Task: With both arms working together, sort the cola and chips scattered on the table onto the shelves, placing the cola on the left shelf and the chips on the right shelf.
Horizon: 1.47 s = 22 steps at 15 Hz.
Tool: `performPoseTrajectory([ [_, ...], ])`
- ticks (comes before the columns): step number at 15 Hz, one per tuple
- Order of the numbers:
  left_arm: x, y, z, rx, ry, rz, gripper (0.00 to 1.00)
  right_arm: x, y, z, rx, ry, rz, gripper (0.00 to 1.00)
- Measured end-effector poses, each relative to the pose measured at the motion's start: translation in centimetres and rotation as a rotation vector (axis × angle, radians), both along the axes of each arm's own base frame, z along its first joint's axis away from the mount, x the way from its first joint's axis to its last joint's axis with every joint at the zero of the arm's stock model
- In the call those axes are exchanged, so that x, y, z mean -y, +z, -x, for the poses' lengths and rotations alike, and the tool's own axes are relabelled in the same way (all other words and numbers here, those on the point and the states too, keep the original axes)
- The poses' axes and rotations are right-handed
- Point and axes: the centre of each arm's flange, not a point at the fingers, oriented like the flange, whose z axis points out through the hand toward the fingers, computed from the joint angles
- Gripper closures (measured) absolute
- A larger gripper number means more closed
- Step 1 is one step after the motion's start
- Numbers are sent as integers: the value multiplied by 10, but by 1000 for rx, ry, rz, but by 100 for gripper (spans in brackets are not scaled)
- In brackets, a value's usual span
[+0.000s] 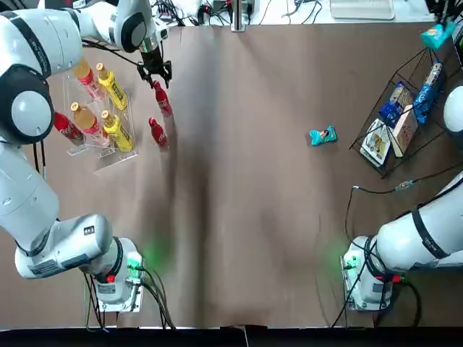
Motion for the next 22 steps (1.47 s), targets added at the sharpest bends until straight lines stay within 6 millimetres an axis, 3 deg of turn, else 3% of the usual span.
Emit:
performPoseTrajectory([
  [4, -2, -6, 4, -17, 4, -8, 37, 67, -3, 10, -13, -18, -5, 88],
  [7, -2, -6, 4, -18, 13, -10, 43, 96, -11, 14, -27, -21, 3, 88],
  [12, -3, -2, 5, -13, 16, -15, 53, 101, -25, 13, -43, 6, -2, 87],
  [15, -3, 2, 5, -9, 22, -17, 67, 98, -27, 12, -46, 14, -3, 78],
  [17, -2, 2, 5, -7, 37, -19, 68, 98, -27, 12, -48, 18, -3, 58],
  [22, -8, 13, 1, 8, 49, -26, 68, 93, -27, 10, -50, 30, -6, 53],
])
